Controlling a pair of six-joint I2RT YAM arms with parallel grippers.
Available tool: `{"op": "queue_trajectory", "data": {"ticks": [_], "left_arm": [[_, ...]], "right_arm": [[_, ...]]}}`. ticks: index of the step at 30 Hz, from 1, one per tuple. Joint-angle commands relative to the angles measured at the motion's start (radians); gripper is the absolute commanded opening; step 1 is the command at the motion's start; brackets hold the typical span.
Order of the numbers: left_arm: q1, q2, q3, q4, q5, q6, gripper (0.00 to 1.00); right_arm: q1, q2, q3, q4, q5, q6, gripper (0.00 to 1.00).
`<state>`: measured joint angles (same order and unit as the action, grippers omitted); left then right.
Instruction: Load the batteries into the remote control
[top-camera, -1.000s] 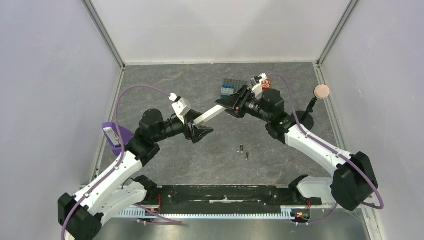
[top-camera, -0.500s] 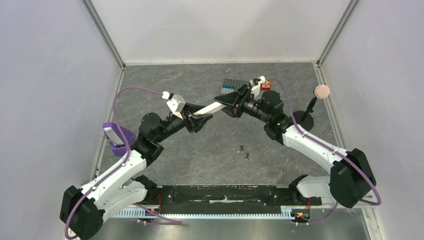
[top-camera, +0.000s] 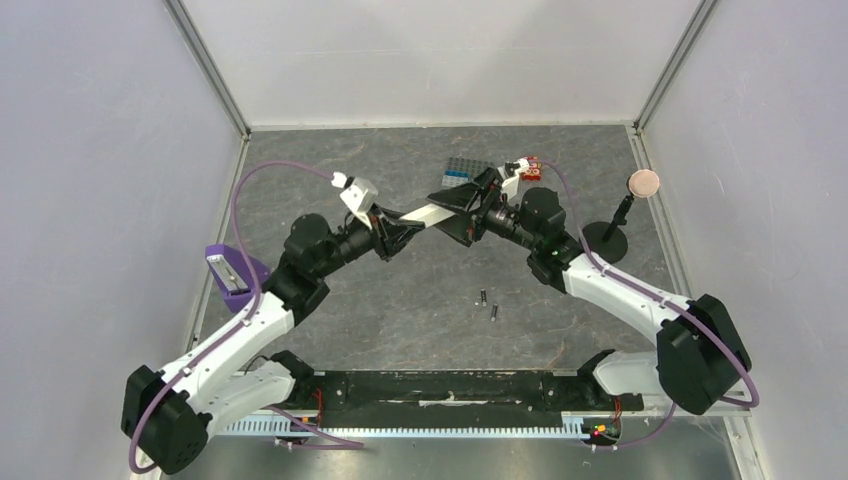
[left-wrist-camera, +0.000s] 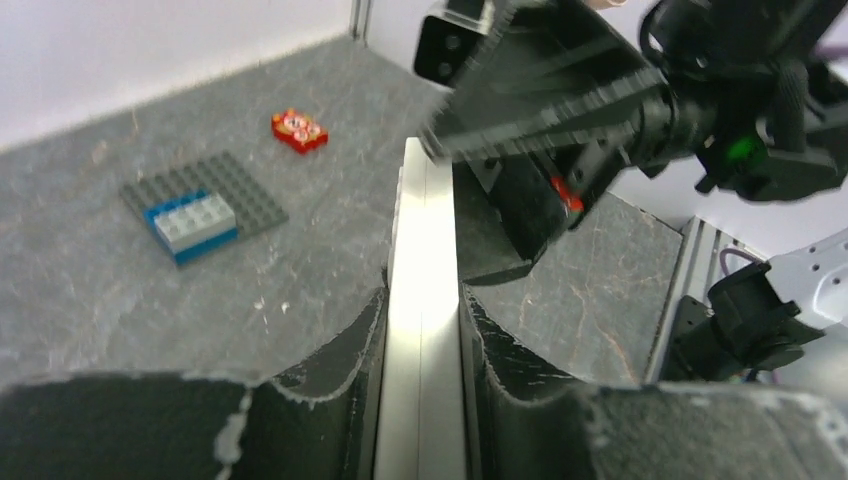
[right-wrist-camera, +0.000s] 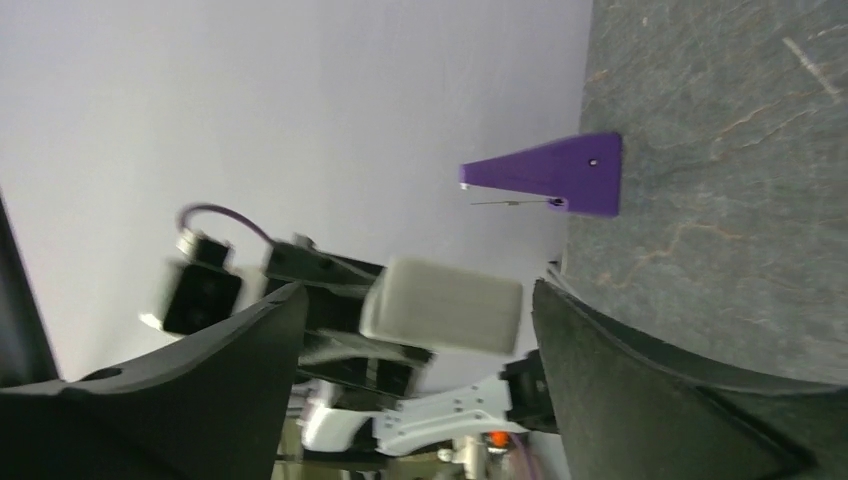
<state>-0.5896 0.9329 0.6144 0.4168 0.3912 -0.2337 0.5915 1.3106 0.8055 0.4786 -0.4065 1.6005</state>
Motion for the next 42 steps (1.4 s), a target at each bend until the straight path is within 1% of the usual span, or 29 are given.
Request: {"op": "queue_trajectory", "data": {"ticks": [1,3,6,9,13,16,21,25,29,32,38,42], "left_arm": [[0.012,0.044,0.253,-0.361,-0.054,-0.085,0.02],[0.019,0.079,0.332,-0.485,-0.005,-0.123,0.02],[0.04,0.1,0.398,-0.579,0.094,-0.207,0.02],[0.074,0.088,0.425,-0.628,0.167,-0.296,0.02],[0.123,0.059,0.458,-0.712,0.229,-0.356,0.02],[0.166,0.059,0.491,-0.749,0.317,-0.39,0.02],[0.179,0.08,0.519,-0.734,0.444,-0.46,0.02],[0.18,0.106,0.552,-0.781,0.475,-0.445,0.02],[0.18,0.126,0.561,-0.8,0.504,-0.443,0.02],[0.18,0.138,0.559,-0.799,0.525,-0.457,0.02],[0.18,0.143,0.561,-0.767,0.562,-0.489,0.02],[0.18,0.133,0.562,-0.763,0.583,-0.497,0.02]], "right_arm": [[-0.002,-0.056,-0.072,0.108,0.005,-0.162,0.88],[-0.02,-0.084,-0.109,0.15,-0.013,-0.257,0.91],[-0.059,-0.103,-0.121,0.159,-0.109,-0.422,0.94],[-0.085,-0.151,-0.146,0.187,-0.17,-0.522,0.95],[-0.086,-0.192,-0.127,0.212,-0.231,-0.6,0.95],[-0.085,-0.204,-0.108,0.238,-0.262,-0.617,0.95],[-0.066,-0.164,-0.059,0.234,-0.324,-0.647,0.96],[-0.033,-0.122,-0.017,0.236,-0.322,-0.663,0.96],[-0.027,-0.09,-0.019,0.343,-0.313,-0.584,0.94],[-0.02,-0.063,-0.007,0.367,-0.316,-0.546,0.93],[0.004,-0.035,-0.01,0.368,-0.311,-0.531,0.84],[0.013,-0.024,-0.015,0.377,-0.317,-0.529,0.76]]}}
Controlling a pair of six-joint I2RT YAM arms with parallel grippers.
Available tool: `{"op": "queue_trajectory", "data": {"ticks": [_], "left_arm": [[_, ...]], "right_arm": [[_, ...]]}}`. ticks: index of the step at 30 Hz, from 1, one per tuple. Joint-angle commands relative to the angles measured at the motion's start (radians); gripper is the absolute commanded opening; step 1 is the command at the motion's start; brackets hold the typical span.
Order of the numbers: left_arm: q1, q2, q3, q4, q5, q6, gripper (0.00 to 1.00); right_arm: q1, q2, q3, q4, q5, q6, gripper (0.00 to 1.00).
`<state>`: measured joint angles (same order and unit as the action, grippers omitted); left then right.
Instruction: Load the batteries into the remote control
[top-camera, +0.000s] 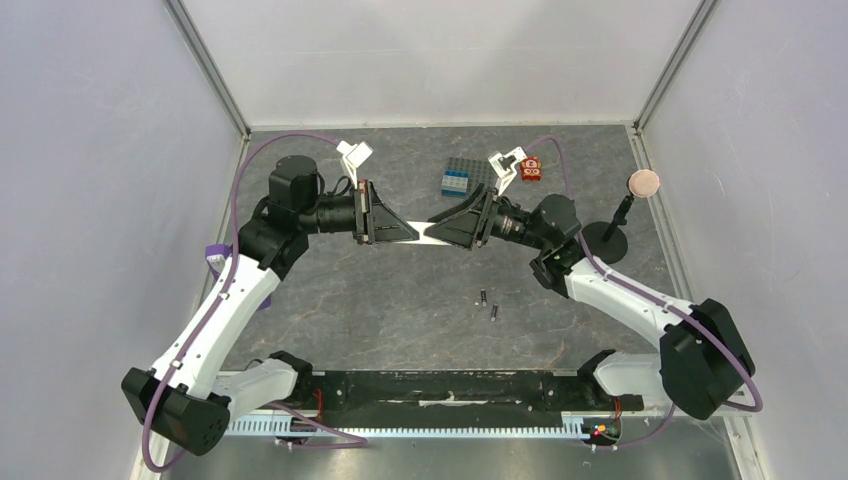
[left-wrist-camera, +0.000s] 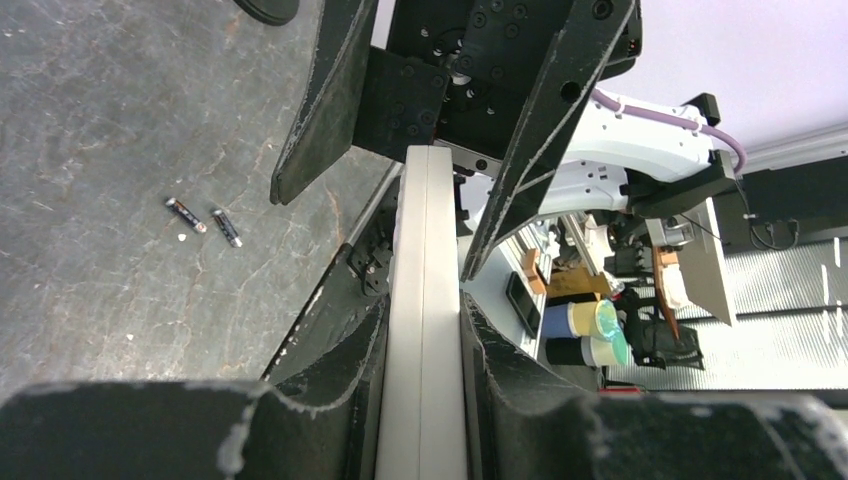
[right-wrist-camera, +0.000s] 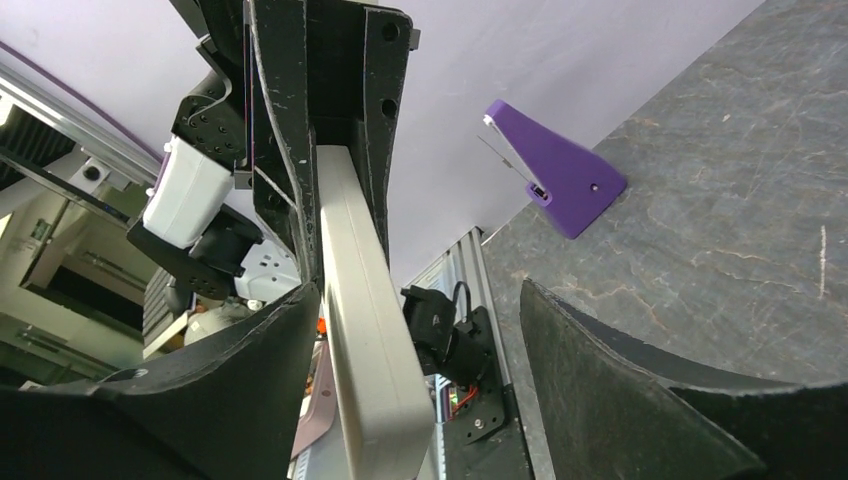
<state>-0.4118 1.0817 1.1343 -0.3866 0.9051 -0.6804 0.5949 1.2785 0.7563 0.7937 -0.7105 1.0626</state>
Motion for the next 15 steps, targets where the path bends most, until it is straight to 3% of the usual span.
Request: {"op": "queue_trajectory", "data": {"ticks": [1,7,12,15], "left_arm": [[0.001,-0.019,0.042,0.041,0.077,-0.05,0.02],[0.004,-0.035,0.04,0.079,0.093,-0.078,0.02],[0.014,-0.049,0.01,0.244,0.127,-0.202,0.02],[0.02,-0.051,0.016,0.264,0.136,-0.219,0.02]], "right_arm": [[0.011,0.01,0.031,0.062,-0.014,0.008,0.73],[0.011,0.019,0.007,0.06,-0.012,0.011,0.48],[0.011,0.011,-0.034,0.059,-0.012,0.012,0.39],[0.009,0.008,-0.049,0.058,-0.014,0.01,0.31]]}}
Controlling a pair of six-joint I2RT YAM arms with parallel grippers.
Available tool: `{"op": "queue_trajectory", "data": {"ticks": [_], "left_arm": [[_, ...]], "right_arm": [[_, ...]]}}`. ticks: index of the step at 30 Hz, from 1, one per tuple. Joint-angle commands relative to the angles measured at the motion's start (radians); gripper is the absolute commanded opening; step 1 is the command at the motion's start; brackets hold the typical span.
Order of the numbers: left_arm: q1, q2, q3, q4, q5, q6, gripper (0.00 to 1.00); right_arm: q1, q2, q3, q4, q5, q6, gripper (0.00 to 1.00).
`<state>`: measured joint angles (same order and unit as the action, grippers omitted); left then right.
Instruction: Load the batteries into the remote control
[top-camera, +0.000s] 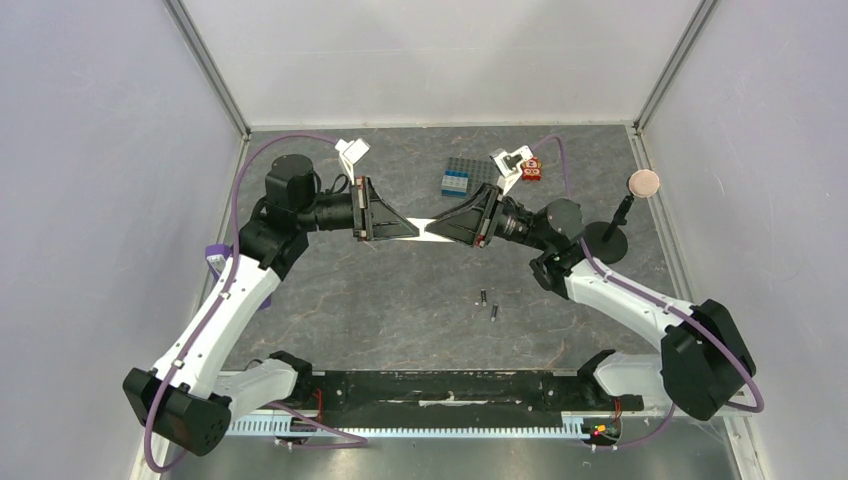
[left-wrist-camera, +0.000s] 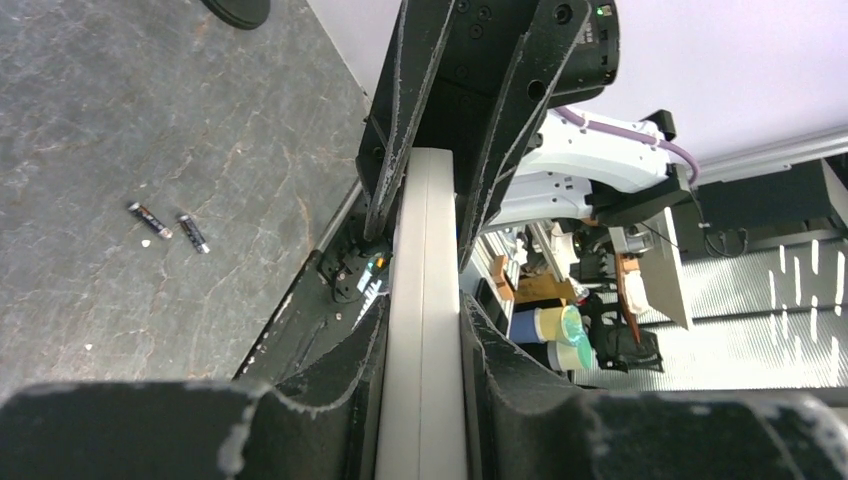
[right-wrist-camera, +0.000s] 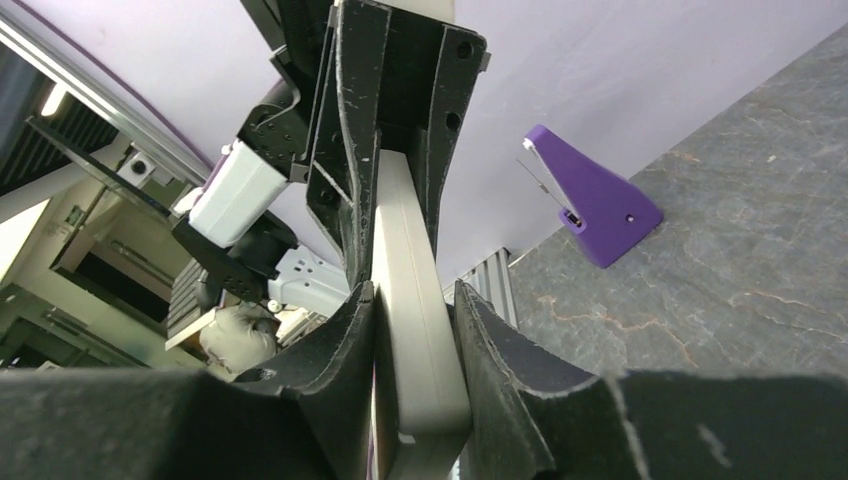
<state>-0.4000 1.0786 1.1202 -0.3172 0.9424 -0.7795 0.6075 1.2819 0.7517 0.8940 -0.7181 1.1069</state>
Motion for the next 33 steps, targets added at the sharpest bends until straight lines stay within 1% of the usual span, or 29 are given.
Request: {"op": "queue_trajectory", "data": {"ticks": [1,2,3,6,8,11,12,14,16,17,19,23,28,33], "left_arm": [[0.012,-0.051,0.031,0.193,0.101,-0.119,0.02],[0.017,-0.051,0.033,0.191,0.102,-0.119,0.02],[0.022,-0.055,0.033,0.189,0.104,-0.118,0.02],[0.036,-0.06,0.036,0.164,0.107,-0.104,0.02],[0.041,-0.063,0.039,0.138,0.105,-0.08,0.02],[0.046,-0.054,0.048,0.066,0.084,-0.029,0.02],[0.047,-0.05,0.055,0.031,0.072,0.001,0.02],[0.047,-0.04,0.065,-0.021,0.054,0.044,0.02],[0.049,-0.035,0.061,-0.024,0.048,0.053,0.02],[0.049,-0.031,0.061,-0.03,0.041,0.057,0.02],[0.049,-0.027,0.061,-0.035,0.035,0.061,0.02],[0.049,-0.022,0.07,-0.096,0.001,0.109,0.02],[0.049,0.003,0.106,-0.25,-0.11,0.22,0.02],[0.049,0.027,0.102,-0.278,-0.169,0.247,0.02]], "right_arm": [[-0.003,0.004,-0.048,-0.044,-0.004,-0.037,0.27],[-0.004,0.004,-0.05,-0.05,-0.004,-0.039,0.21],[-0.003,0.005,-0.052,-0.055,-0.004,-0.043,0.19],[-0.004,0.006,-0.055,-0.06,0.002,-0.043,0.2],[-0.002,0.008,-0.05,-0.061,0.005,-0.037,0.22],[-0.004,0.013,-0.035,-0.07,0.016,-0.032,0.33],[-0.003,0.014,-0.026,-0.082,0.022,-0.033,0.39],[-0.003,0.015,0.002,-0.133,0.041,-0.052,0.48],[-0.003,0.022,0.036,-0.218,0.068,-0.092,0.59],[-0.003,0.027,0.053,-0.254,0.076,-0.107,0.62],[-0.003,0.039,0.07,-0.307,0.091,-0.13,0.65],[-0.003,0.057,0.069,-0.315,0.097,-0.113,0.65],[-0.003,0.065,0.073,-0.355,0.121,-0.114,0.6],[-0.004,0.087,0.087,-0.397,0.123,-0.111,0.53]]}}
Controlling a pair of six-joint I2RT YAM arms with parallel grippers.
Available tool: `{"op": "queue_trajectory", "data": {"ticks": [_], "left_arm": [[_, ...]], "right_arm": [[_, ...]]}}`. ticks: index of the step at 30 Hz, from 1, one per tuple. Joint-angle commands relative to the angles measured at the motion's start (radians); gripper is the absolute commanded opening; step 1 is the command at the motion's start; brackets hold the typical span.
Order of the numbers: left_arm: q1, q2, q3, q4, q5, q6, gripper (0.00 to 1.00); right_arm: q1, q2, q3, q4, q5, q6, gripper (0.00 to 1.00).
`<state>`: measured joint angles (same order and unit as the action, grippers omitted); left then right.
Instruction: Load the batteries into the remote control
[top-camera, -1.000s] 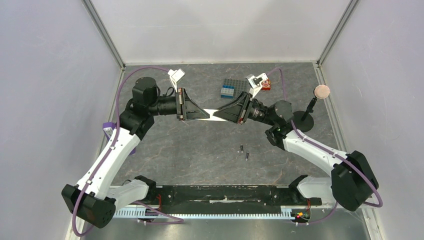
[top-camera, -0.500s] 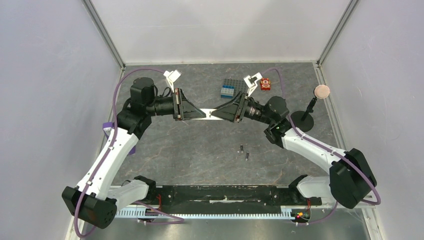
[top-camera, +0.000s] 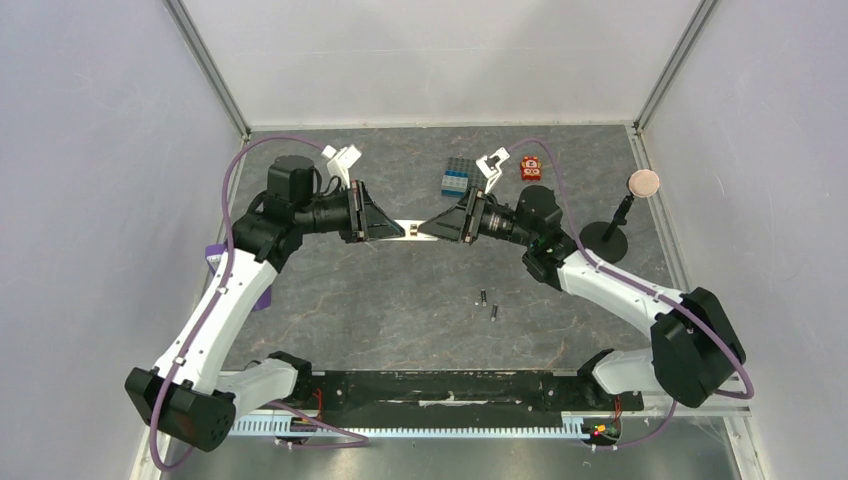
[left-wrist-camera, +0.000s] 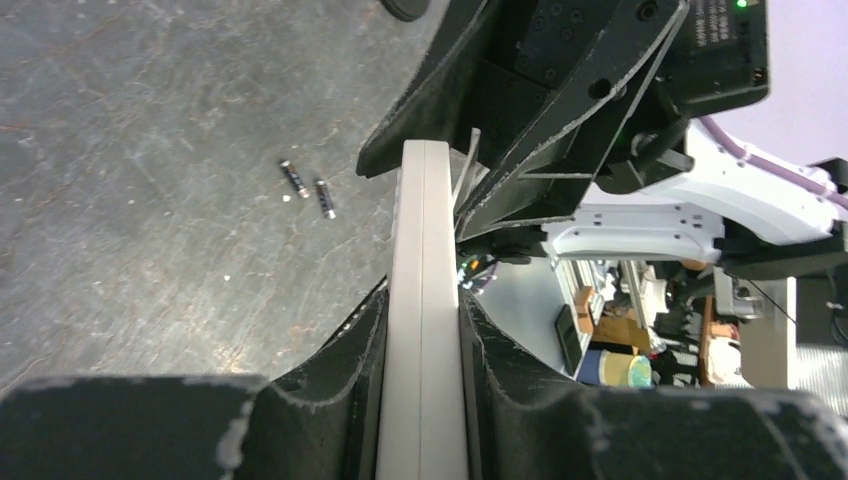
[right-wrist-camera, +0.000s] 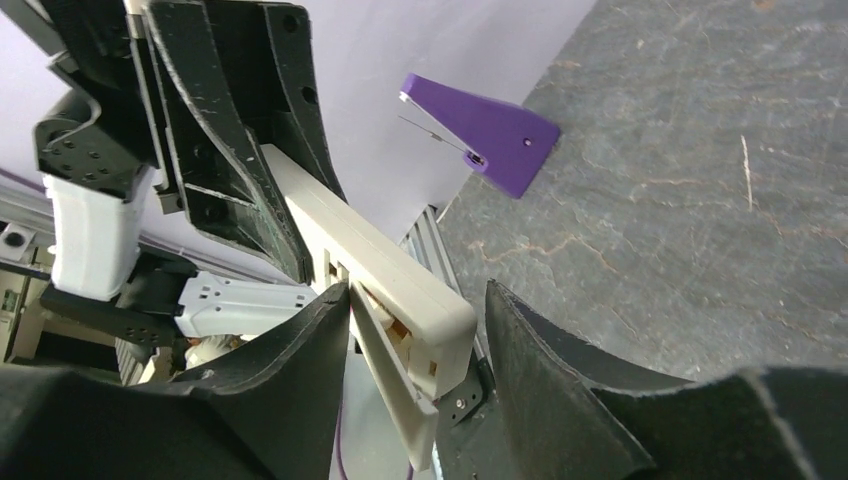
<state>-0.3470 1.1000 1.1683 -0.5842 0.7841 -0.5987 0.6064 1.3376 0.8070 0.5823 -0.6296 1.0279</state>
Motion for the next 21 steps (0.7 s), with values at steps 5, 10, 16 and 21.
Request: {"op": "queue_trajectory", "data": {"ticks": [5,10,16,21], "left_arm": [[-0.004,0.029,0.023,-0.014,-0.086,0.077,0.02],[-0.004,0.049,-0.021,-0.022,-0.21,0.1,0.02],[-0.004,0.079,-0.078,-0.003,-0.338,0.105,0.02],[-0.004,0.123,-0.154,0.082,-0.472,0.088,0.02]], "right_arm": [[-0.002,0.055,0.034,-0.089,0.033,0.001,0.44],[-0.003,0.081,0.044,-0.155,0.067,-0.014,0.41],[-0.002,0.126,0.029,-0.179,0.099,-0.006,0.35],[-0.002,0.179,-0.008,-0.115,0.132,0.026,0.36]]}}
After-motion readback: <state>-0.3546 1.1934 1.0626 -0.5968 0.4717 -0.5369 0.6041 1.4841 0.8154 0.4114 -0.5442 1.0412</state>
